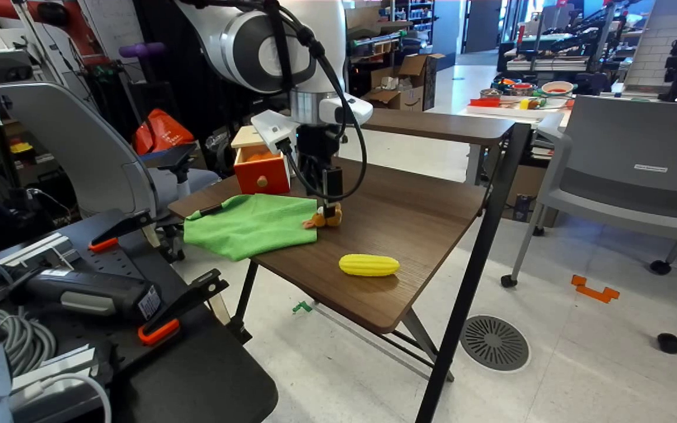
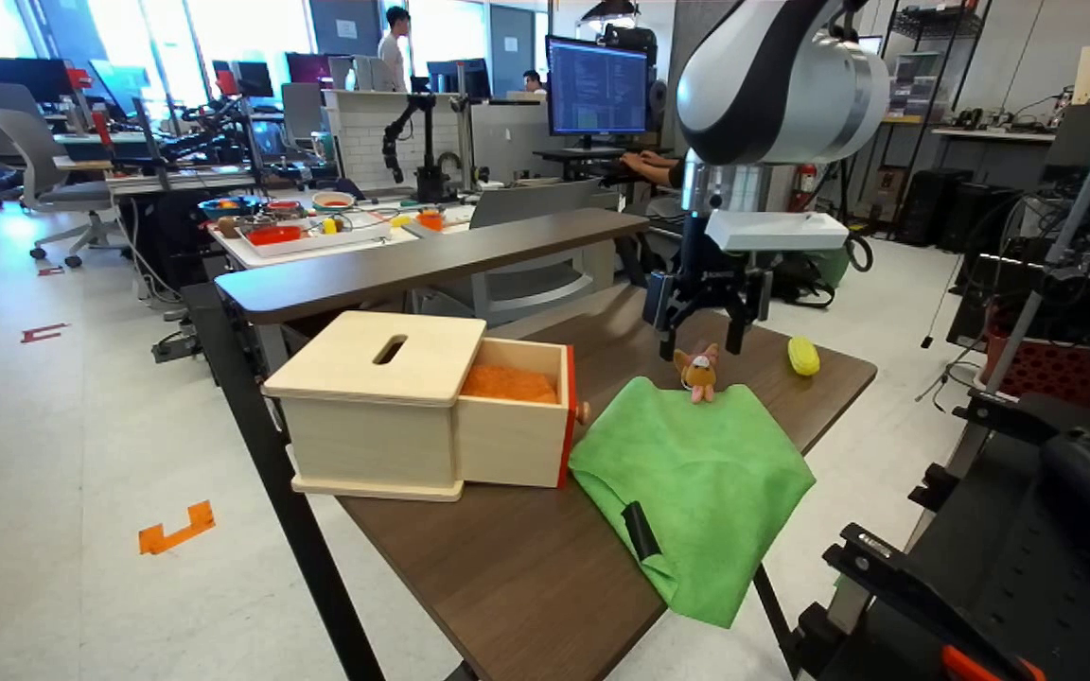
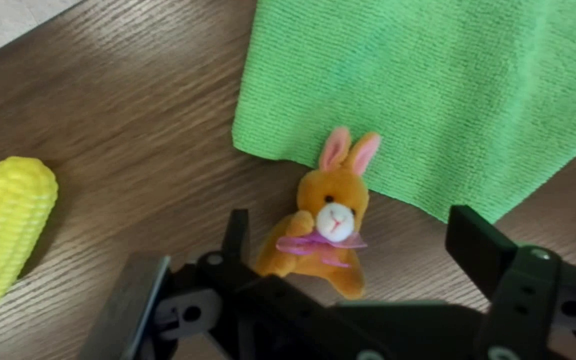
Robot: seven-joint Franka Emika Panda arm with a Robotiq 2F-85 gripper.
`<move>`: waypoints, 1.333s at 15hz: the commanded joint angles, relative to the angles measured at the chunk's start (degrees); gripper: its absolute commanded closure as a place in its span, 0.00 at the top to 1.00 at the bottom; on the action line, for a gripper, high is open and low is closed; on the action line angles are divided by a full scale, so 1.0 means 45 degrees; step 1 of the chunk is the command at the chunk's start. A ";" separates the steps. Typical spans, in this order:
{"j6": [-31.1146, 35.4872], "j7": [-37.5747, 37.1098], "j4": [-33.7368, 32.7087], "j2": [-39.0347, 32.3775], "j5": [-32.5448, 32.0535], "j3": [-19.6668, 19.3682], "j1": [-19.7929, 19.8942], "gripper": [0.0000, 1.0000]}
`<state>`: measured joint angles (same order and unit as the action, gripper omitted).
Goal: Move the rat plush toy
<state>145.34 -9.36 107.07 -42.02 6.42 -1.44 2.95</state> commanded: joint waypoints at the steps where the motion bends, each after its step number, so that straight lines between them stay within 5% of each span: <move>1: 0.0273 0.0032 -0.0534 -0.0497 0.0469 0.0206 0.0086 1.00; 4: 0.0315 -0.0052 -0.0753 -0.0805 0.0415 0.0100 0.0026 0.98; 5: 0.0323 -0.0057 -0.0856 -0.0926 0.0392 0.0080 0.0021 0.73; 7: 0.0314 -0.0066 -0.1003 -0.1074 0.0386 0.0065 0.0029 0.72; 16: 0.0568 -0.0110 -0.1206 -0.0260 0.0444 -0.0066 0.0259 0.04; 20: 0.0501 -0.0243 -0.1777 -0.0069 0.0331 -0.0224 0.0242 0.01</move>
<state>147.56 -9.97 100.38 -43.35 7.03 -2.02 4.04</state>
